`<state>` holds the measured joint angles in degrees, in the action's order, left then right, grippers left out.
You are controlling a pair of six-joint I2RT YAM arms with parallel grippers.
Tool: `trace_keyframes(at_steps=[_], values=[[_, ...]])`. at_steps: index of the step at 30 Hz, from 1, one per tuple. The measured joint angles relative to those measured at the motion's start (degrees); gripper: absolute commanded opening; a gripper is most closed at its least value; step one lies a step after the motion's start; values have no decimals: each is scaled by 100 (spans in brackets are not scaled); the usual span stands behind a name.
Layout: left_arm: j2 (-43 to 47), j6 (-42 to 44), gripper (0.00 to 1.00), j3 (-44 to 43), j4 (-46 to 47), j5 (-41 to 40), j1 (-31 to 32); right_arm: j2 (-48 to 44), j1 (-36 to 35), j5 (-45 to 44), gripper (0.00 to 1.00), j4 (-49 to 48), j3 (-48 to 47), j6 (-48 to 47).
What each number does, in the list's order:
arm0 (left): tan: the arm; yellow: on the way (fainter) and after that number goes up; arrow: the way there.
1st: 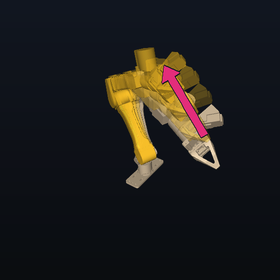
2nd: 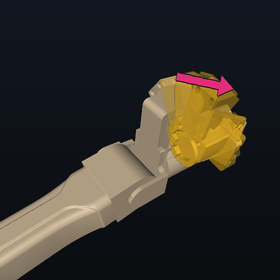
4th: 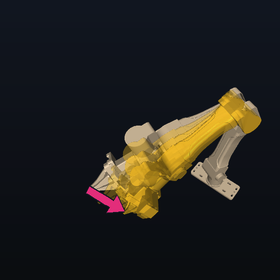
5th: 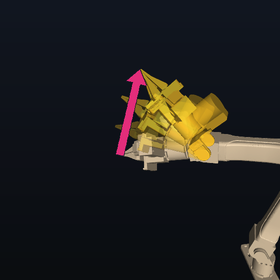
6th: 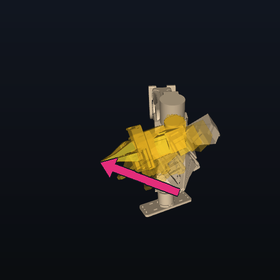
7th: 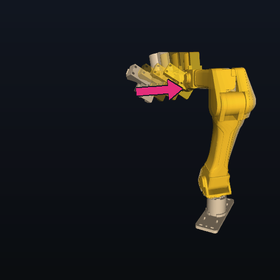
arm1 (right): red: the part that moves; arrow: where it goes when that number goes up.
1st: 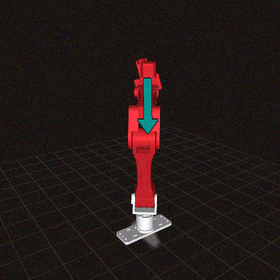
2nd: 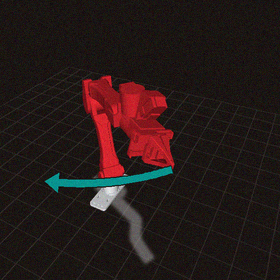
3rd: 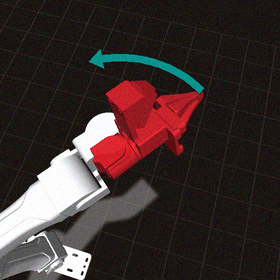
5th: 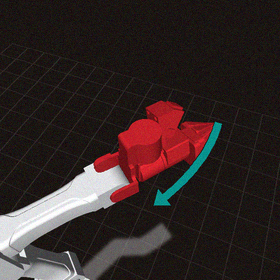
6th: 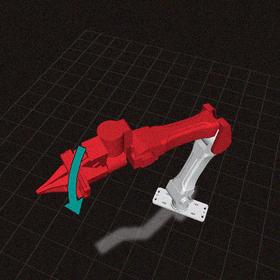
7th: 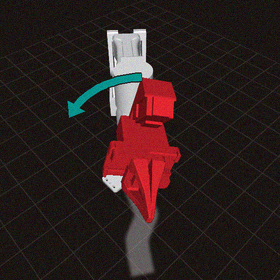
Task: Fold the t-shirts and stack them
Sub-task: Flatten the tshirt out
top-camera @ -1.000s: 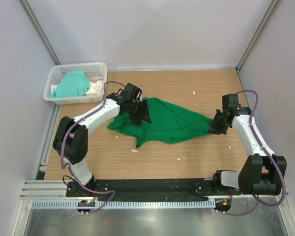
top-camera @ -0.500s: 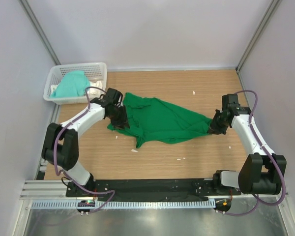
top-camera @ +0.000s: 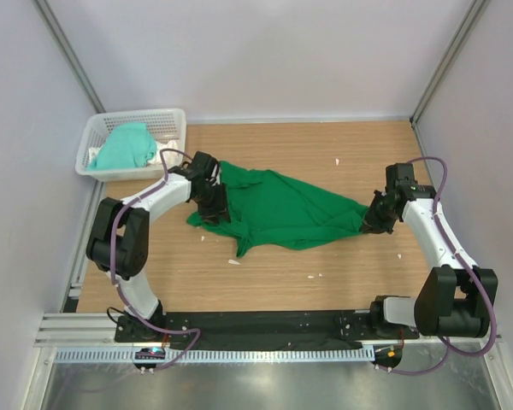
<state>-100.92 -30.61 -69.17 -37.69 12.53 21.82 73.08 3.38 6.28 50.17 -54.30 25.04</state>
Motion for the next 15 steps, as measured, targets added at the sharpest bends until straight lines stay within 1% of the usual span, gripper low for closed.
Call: trace_keyframes(at_steps=[11, 15], values=[[-402, 212, 40, -15, 136, 57, 0, 70, 0, 35, 1, 0, 0, -52], [-413, 293, 32, -17, 155, 59, 0, 83, 0, 44, 1, 0, 0, -55]])
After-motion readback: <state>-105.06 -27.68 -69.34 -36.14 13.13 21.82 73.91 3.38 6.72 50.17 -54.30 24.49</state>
